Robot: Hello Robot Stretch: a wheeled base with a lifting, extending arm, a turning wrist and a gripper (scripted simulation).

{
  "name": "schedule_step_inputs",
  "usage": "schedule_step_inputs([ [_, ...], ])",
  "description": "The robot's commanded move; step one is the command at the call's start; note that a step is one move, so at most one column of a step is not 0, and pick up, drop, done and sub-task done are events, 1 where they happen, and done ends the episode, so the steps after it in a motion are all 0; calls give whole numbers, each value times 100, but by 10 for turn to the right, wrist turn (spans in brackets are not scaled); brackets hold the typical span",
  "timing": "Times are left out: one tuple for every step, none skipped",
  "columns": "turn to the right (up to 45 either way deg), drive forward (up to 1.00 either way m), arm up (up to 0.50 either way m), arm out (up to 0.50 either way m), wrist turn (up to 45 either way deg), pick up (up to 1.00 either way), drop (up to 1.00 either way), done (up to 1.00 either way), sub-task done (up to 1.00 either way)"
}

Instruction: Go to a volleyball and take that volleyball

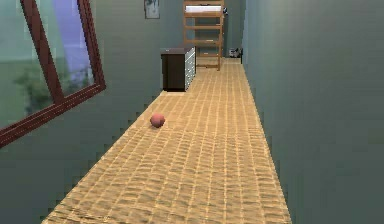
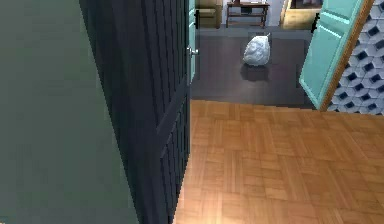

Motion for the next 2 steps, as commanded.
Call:
schedule_step_inputs([
  [30,0,0,0,0,0,0,0,0],
  [0,100,0,0,0,0,0,0,0],
])
